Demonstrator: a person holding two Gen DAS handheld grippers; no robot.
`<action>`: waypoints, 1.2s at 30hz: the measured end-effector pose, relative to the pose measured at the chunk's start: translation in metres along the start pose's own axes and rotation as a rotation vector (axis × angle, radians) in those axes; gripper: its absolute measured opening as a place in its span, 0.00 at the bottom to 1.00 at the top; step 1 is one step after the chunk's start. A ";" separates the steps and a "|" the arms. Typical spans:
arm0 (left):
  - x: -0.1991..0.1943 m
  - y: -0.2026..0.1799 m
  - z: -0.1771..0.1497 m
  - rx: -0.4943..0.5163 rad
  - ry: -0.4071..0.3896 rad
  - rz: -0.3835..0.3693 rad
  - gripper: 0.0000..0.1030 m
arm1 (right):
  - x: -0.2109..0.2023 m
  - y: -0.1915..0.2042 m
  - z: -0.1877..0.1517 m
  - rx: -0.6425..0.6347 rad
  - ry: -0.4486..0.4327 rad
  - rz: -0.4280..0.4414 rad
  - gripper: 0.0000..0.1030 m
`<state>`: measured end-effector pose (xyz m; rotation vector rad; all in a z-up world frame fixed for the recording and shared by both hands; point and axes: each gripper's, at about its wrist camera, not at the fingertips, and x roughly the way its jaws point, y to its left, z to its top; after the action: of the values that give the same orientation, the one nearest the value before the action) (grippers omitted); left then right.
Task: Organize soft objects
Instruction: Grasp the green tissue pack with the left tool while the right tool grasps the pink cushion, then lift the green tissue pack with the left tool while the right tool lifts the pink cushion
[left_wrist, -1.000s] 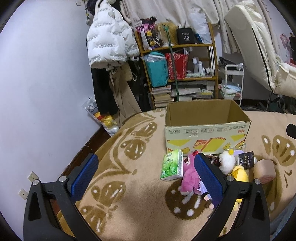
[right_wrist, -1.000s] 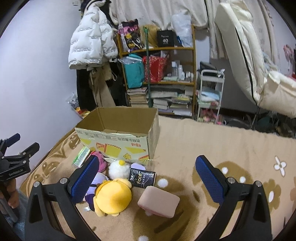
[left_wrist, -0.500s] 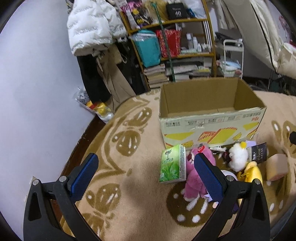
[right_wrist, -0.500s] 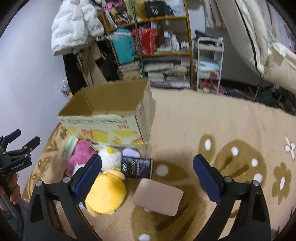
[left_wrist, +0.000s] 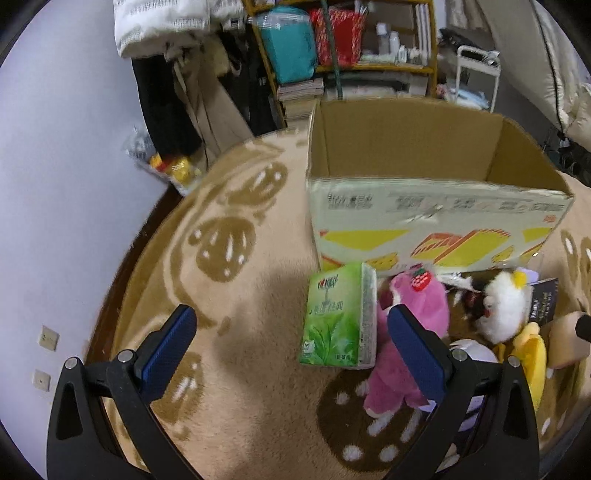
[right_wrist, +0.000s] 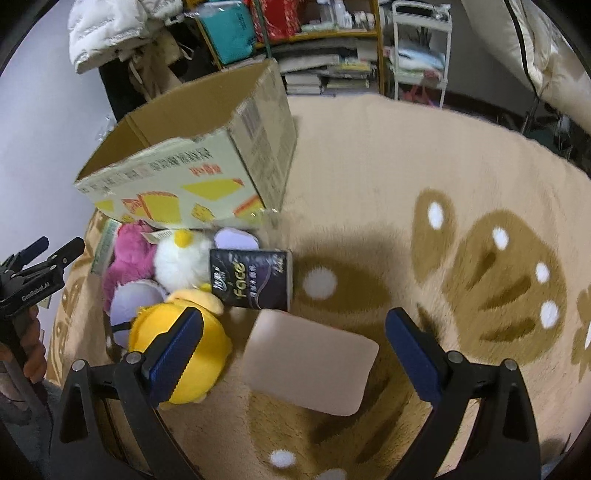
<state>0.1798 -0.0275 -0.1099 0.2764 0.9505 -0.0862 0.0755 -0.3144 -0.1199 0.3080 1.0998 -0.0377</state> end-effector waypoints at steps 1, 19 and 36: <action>0.005 0.000 0.000 -0.006 0.014 -0.008 0.99 | 0.004 -0.002 0.000 0.004 0.010 0.002 1.00; 0.056 0.003 -0.004 -0.045 0.135 -0.052 0.99 | 0.067 -0.007 -0.010 0.017 0.185 -0.029 1.00; 0.071 0.006 -0.013 -0.109 0.194 -0.142 0.50 | 0.070 -0.011 -0.003 0.035 0.180 -0.032 0.82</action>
<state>0.2119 -0.0149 -0.1736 0.1177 1.1633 -0.1387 0.1029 -0.3157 -0.1853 0.3305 1.2834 -0.0585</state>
